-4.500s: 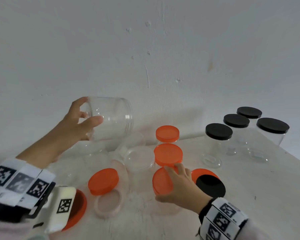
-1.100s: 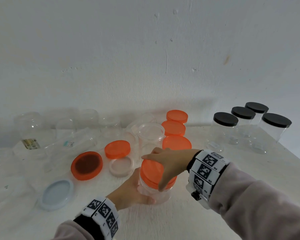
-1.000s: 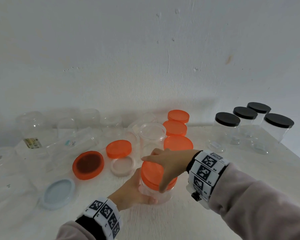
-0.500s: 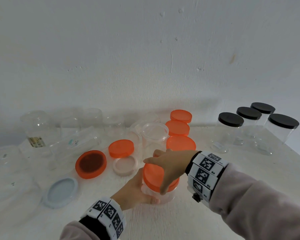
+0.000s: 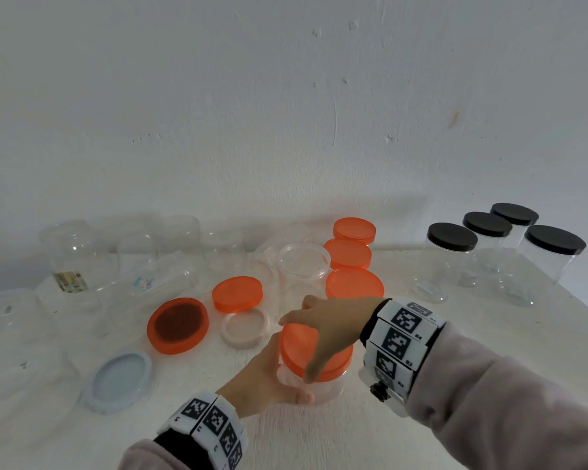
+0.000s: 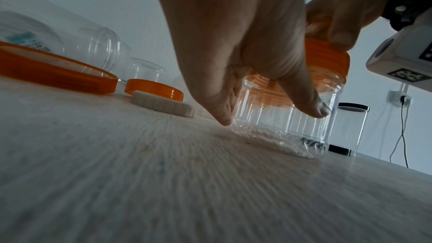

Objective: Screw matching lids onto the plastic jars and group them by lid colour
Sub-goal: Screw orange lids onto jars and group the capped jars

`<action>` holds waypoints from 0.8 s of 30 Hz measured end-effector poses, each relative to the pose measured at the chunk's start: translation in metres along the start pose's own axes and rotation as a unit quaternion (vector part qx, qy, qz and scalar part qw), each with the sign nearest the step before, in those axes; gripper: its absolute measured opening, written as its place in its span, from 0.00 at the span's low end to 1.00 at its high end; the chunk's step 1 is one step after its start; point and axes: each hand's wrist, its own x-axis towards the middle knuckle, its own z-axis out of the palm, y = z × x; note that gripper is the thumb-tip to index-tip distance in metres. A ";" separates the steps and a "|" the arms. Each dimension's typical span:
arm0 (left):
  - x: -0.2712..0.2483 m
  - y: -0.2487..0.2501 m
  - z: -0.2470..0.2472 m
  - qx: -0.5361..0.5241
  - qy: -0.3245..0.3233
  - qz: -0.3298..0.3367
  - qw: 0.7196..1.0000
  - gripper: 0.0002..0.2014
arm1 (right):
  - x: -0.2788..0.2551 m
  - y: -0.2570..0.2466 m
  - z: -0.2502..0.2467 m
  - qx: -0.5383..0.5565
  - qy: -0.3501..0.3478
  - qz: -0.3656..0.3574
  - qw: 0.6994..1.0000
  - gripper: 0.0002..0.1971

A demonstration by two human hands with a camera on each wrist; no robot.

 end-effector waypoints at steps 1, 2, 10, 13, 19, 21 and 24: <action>0.000 0.000 0.000 -0.001 -0.001 0.004 1.000 0.50 | 0.001 0.000 0.001 0.003 0.007 0.010 1.000 0.50; 0.000 0.000 0.000 -0.002 -0.003 0.009 1.000 0.50 | 0.001 0.000 0.003 0.005 0.016 0.023 1.000 0.50; 0.001 -0.002 -0.001 -0.005 -0.007 0.009 1.000 0.50 | -0.002 -0.004 -0.003 -0.004 -0.002 0.011 1.000 0.56; 0.000 -0.001 -0.001 -0.002 -0.009 0.011 1.000 0.51 | -0.002 -0.007 -0.004 -0.013 -0.004 -0.013 1.000 0.50; -0.002 0.001 0.000 -0.018 -0.009 0.028 0.999 0.47 | 0.002 -0.006 0.002 -0.022 0.031 0.049 0.998 0.50; -0.002 0.002 0.001 -0.017 -0.005 0.024 1.000 0.48 | 0.002 -0.005 0.001 -0.022 0.031 0.062 0.997 0.52; -0.002 0.002 0.000 -0.005 -0.003 0.017 1.000 0.48 | -0.001 -0.005 -0.002 -0.016 0.006 0.026 1.000 0.54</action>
